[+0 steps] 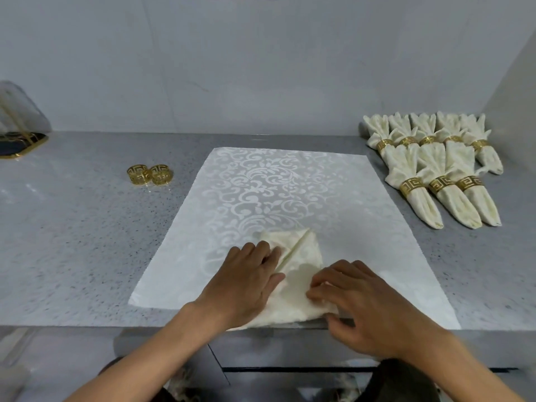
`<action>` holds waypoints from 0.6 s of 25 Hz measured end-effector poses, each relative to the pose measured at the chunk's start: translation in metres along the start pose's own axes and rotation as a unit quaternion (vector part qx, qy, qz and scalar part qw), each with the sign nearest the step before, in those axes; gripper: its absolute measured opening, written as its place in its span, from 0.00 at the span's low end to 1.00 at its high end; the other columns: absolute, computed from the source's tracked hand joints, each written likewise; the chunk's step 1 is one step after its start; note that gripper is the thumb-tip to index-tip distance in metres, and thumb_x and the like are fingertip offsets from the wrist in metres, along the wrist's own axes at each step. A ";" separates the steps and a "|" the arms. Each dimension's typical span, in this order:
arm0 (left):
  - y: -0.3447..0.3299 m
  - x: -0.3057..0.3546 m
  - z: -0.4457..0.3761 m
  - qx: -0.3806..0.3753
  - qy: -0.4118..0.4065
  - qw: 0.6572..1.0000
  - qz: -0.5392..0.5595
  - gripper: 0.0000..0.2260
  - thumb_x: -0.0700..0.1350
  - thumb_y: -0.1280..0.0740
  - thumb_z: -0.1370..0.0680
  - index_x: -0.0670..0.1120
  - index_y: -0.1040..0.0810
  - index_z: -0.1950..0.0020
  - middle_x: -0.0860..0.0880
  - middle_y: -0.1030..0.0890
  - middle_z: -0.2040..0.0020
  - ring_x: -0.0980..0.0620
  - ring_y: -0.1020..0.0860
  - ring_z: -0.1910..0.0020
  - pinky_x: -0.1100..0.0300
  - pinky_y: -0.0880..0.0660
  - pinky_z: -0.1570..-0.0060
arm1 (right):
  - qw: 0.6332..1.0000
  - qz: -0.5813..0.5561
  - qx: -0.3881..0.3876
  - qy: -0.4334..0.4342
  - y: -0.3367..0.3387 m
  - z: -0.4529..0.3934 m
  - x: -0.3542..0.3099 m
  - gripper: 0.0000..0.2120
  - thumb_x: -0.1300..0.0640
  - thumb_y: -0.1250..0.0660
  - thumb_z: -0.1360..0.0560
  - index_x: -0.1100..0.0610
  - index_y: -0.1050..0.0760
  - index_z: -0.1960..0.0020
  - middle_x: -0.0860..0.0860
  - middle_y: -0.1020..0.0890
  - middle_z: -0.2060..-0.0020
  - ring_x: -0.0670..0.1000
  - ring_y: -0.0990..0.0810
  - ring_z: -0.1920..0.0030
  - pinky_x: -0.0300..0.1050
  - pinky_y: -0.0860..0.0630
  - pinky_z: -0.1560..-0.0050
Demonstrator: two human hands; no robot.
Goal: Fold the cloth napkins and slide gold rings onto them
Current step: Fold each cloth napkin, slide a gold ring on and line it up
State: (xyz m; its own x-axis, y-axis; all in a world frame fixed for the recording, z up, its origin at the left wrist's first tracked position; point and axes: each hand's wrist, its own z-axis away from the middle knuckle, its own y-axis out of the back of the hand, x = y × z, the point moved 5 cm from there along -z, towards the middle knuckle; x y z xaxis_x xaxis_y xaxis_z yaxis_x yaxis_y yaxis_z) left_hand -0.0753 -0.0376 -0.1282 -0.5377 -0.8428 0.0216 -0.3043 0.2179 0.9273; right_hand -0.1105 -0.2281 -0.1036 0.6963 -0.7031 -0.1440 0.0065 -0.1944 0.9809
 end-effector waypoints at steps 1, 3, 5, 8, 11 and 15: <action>0.003 0.001 -0.001 0.017 -0.008 1.000 0.002 0.19 0.54 0.46 0.19 0.45 0.26 0.35 0.51 0.28 0.52 0.49 0.27 0.59 0.54 0.28 0.59 | 1.000 0.006 0.014 0.007 0.003 -0.003 -0.003 0.14 0.49 0.35 0.30 0.46 0.19 0.46 0.41 0.22 0.47 0.45 0.25 0.46 0.41 0.29 0.48; 0.005 0.004 0.003 0.049 -0.022 0.998 0.031 0.15 0.50 0.42 0.20 0.45 0.21 0.42 0.51 0.25 0.55 0.50 0.27 0.61 0.55 0.29 0.59 | 0.999 0.024 0.033 0.022 0.004 -0.009 -0.008 0.10 0.52 0.37 0.30 0.49 0.18 0.54 0.43 0.19 0.55 0.47 0.24 0.51 0.43 0.27 0.51; 0.007 0.002 0.007 0.068 -0.015 0.992 0.106 0.12 0.48 0.39 0.20 0.46 0.17 0.51 0.52 0.23 0.56 0.52 0.28 0.60 0.58 0.29 0.57 | 0.999 0.005 0.041 0.013 0.008 -0.021 -0.008 0.10 0.53 0.39 0.29 0.51 0.19 0.58 0.45 0.19 0.63 0.48 0.24 0.58 0.45 0.28 0.55; 0.013 -0.005 0.007 0.041 0.034 0.977 0.206 0.15 0.51 0.39 0.20 0.45 0.19 0.59 0.54 0.21 0.60 0.54 0.27 0.61 0.57 0.29 0.58 | 0.984 -0.144 0.055 -0.088 0.012 -0.040 0.009 0.07 0.51 0.39 0.23 0.47 0.22 0.51 0.45 0.21 0.66 0.47 0.24 0.64 0.42 0.28 0.59; 0.020 -0.011 0.001 -0.026 0.064 0.963 0.259 0.17 0.56 0.40 0.19 0.47 0.22 0.59 0.53 0.21 0.63 0.53 0.25 0.61 0.55 0.28 0.58 | 0.959 -0.231 0.075 -0.148 0.002 -0.051 0.018 0.07 0.54 0.34 0.21 0.44 0.28 0.46 0.47 0.22 0.67 0.48 0.24 0.65 0.39 0.29 0.63; 0.023 -0.011 -0.001 -0.031 0.037 0.971 0.235 0.09 0.57 0.34 0.22 0.54 0.22 0.47 0.55 0.20 0.58 0.56 0.23 0.58 0.55 0.25 0.56 | 0.928 -0.286 0.115 -0.210 -0.009 -0.059 0.022 0.09 0.53 0.30 0.24 0.44 0.28 0.49 0.44 0.21 0.67 0.43 0.25 0.67 0.34 0.31 0.63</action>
State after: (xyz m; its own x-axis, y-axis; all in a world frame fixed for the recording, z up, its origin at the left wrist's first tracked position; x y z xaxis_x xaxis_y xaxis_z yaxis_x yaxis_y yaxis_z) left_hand -0.0760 -0.0237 -0.1063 -0.5471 -0.6909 0.4726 0.0108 0.5587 0.8293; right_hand -0.0529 -0.2016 -0.1080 0.2848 -0.6346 -0.7185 0.1016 -0.7253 0.6809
